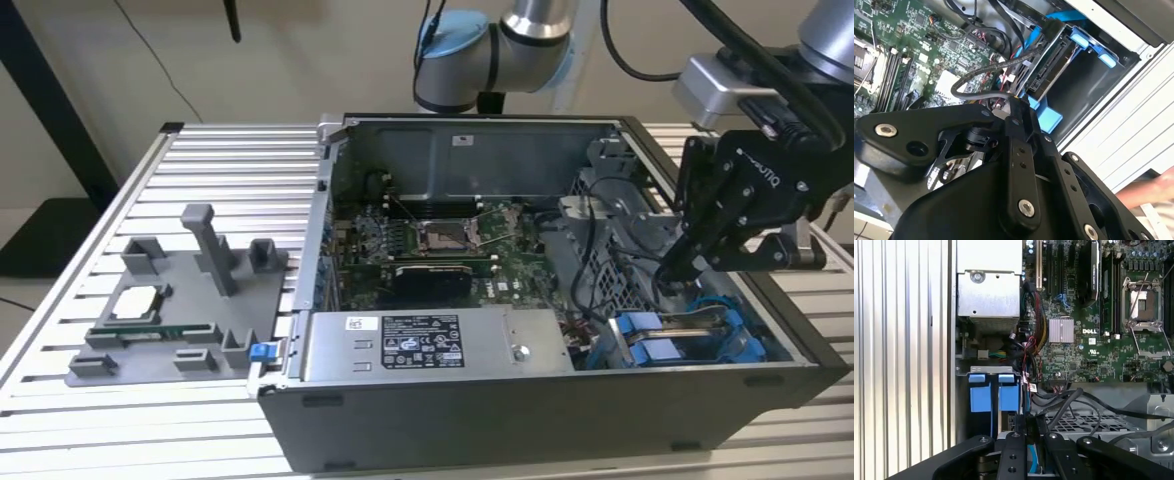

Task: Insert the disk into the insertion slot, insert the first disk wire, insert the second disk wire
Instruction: 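Insert the first disk wire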

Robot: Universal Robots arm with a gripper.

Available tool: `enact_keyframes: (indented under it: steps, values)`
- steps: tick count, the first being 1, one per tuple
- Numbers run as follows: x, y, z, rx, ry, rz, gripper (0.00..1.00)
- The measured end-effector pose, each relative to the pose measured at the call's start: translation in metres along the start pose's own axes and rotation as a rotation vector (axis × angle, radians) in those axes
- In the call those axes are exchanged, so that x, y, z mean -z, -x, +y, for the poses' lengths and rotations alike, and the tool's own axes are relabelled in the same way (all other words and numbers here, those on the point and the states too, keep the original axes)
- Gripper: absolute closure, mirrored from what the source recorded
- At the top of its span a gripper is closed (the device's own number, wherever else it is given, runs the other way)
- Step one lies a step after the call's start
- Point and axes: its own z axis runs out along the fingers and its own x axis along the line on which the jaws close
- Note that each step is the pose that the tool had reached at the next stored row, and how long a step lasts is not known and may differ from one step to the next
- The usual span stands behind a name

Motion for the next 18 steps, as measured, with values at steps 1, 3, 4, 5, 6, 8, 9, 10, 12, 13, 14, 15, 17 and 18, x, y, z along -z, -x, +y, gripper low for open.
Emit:
enact_keyframes:
  steps: [1,3,4,5,6,8,9,10,12,13,14,15,17,18]
  values:
    - [0.0000,0.0000,0.0000,0.000,0.0000,0.0001,1.00]
    - [0.0000,-0.0002,0.0000,0.000,-0.0001,0.0001,1.00]
    - [0.0000,-0.0008,0.0000,0.000,0.0002,0.0001,1.00]
    - [-0.0001,-0.0016,0.0000,0.000,0.0007,0.0000,1.00]
    - [-0.0001,-0.0026,0.0000,0.000,0.0013,0.0001,1.00]
    - [-0.0003,-0.0058,-0.0002,0.000,0.0035,0.0000,1.00]
    - [-0.0004,-0.0075,-0.0004,-0.001,0.0053,0.0002,1.00]
    - [-0.0006,-0.0092,-0.0006,-0.001,0.0070,0.0001,1.00]
    - [-0.0010,-0.0117,-0.0017,-0.001,0.0132,0.0003,1.00]
    - [-0.0014,-0.0127,-0.0025,-0.002,0.0172,0.0003,1.00]
    - [-0.0020,-0.0140,-0.0038,-0.002,0.0202,0.0005,1.00]
    - [-0.0026,-0.0150,-0.0053,-0.002,0.0208,0.0004,1.00]
    - [-0.0036,-0.0165,-0.0090,-0.002,0.0210,0.0004,1.00]
    - [-0.0043,-0.0173,-0.0111,-0.002,0.0211,0.0004,1.00]
